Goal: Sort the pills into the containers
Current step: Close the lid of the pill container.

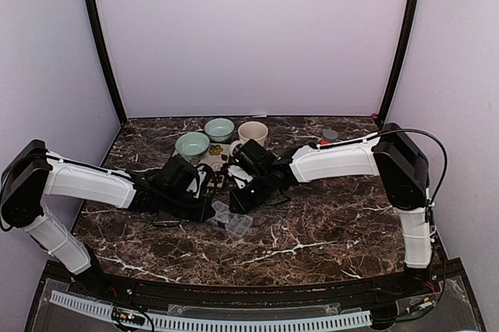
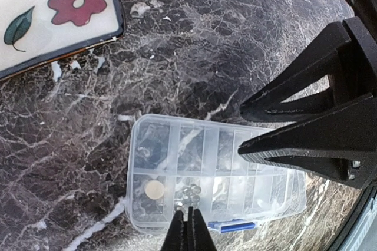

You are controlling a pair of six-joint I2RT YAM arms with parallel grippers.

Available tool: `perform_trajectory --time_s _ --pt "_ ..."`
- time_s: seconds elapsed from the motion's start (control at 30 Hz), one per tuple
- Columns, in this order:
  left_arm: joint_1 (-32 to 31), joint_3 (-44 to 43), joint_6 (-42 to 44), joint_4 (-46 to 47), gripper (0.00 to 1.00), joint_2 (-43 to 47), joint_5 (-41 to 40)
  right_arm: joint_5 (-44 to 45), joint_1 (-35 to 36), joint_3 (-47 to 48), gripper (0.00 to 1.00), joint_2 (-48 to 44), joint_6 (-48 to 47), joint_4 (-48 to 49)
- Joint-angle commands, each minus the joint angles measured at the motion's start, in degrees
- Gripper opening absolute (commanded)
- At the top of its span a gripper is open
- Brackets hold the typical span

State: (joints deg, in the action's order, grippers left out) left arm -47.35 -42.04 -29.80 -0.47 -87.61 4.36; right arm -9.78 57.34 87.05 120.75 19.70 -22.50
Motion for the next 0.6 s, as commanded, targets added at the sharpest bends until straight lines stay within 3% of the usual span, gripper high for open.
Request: perform_trajectory --time_s 0.0,0.57 --pt "0.33 1.63 -1.45 1.87 0.01 -0.48 2.20 0.89 0.40 1.63 0.27 -1.11 -0.45 -0.16" --pt "0.33 2.82 -1.86 3.44 0.01 -3.06 3.79 1.08 0.81 -0.16 0.32 -6.22 -2.46 -0.42"
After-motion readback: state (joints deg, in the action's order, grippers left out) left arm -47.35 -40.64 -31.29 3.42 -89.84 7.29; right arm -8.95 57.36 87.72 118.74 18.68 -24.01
